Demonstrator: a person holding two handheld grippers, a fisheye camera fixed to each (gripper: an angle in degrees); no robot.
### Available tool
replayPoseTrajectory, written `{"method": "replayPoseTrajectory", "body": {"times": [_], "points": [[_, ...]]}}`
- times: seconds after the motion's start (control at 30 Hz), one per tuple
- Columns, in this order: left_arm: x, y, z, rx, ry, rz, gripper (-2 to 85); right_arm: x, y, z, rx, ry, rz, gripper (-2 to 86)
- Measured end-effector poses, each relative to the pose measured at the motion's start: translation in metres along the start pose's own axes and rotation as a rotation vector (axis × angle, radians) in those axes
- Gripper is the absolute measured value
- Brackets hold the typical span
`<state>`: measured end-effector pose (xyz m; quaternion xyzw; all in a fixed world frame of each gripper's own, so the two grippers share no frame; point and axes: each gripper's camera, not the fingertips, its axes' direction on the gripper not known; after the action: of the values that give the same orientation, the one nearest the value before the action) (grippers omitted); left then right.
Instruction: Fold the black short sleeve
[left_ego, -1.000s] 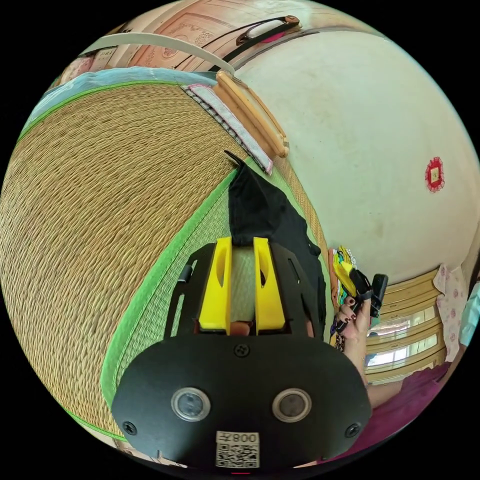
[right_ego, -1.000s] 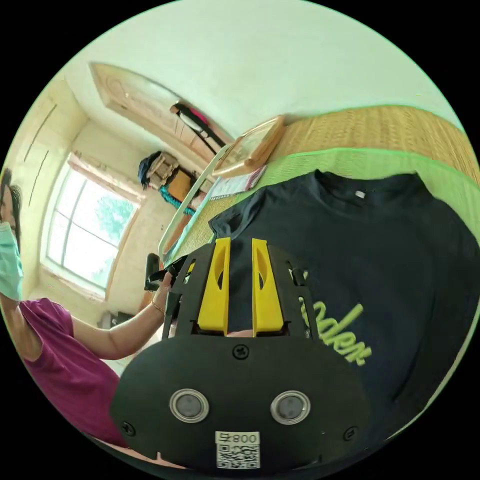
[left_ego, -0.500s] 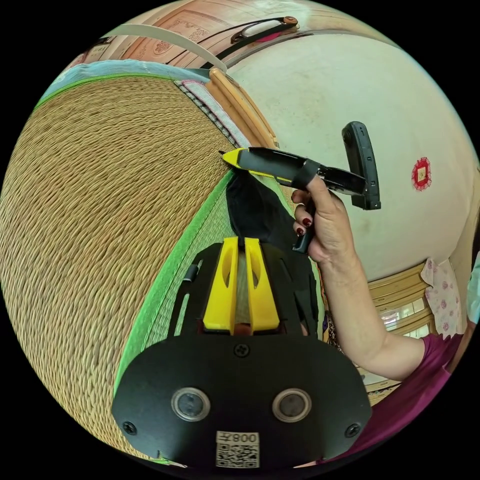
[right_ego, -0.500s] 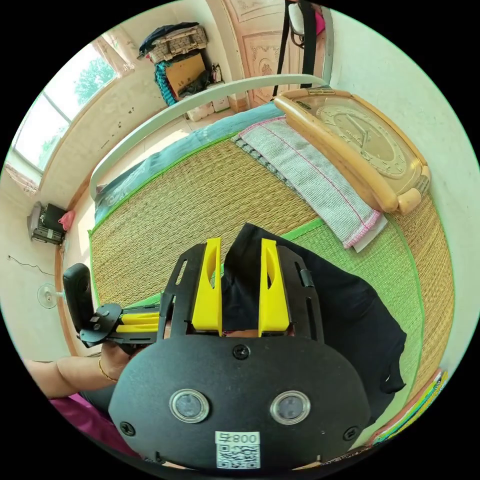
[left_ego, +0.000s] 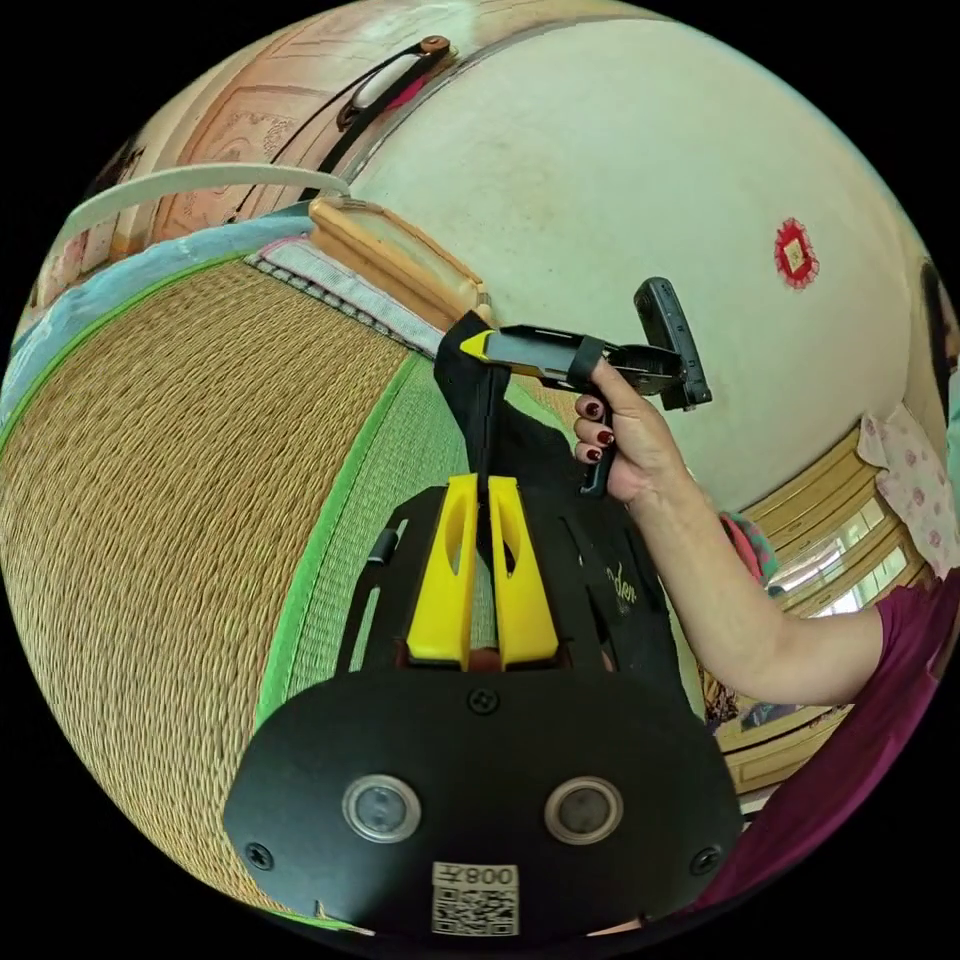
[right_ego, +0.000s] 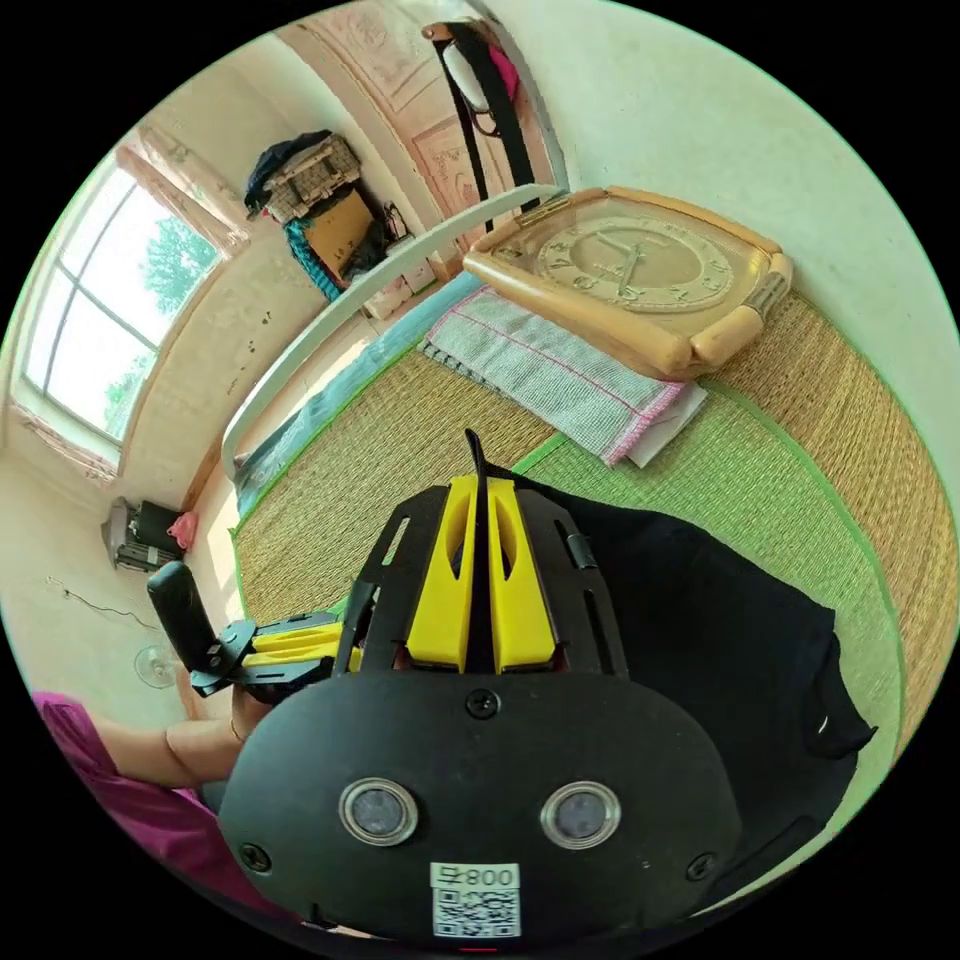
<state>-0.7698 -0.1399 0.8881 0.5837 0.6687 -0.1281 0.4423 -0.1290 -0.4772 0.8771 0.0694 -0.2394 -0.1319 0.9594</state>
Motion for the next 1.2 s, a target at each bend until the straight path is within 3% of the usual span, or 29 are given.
{"method": "replayPoseTrajectory", "body": {"times": [0.33,0.9,1.07,1.2], "points": [[0.133,0.031,0.065,-0.204,-0.027,0.38,1.8,0.134,0.104,-0.083,0.172,-0.183,0.273,0.5],[0.139,0.087,0.164,-0.39,-0.008,0.358,3.8,0.228,0.148,-0.087,0.13,-0.158,0.441,1.1],[0.124,0.094,0.151,-0.313,0.064,0.334,2.6,0.227,0.156,-0.111,0.2,-0.12,0.437,0.6],[0.115,0.087,0.152,-0.236,0.004,0.337,1.0,0.196,0.126,-0.112,0.202,-0.121,0.282,0.2]]}}
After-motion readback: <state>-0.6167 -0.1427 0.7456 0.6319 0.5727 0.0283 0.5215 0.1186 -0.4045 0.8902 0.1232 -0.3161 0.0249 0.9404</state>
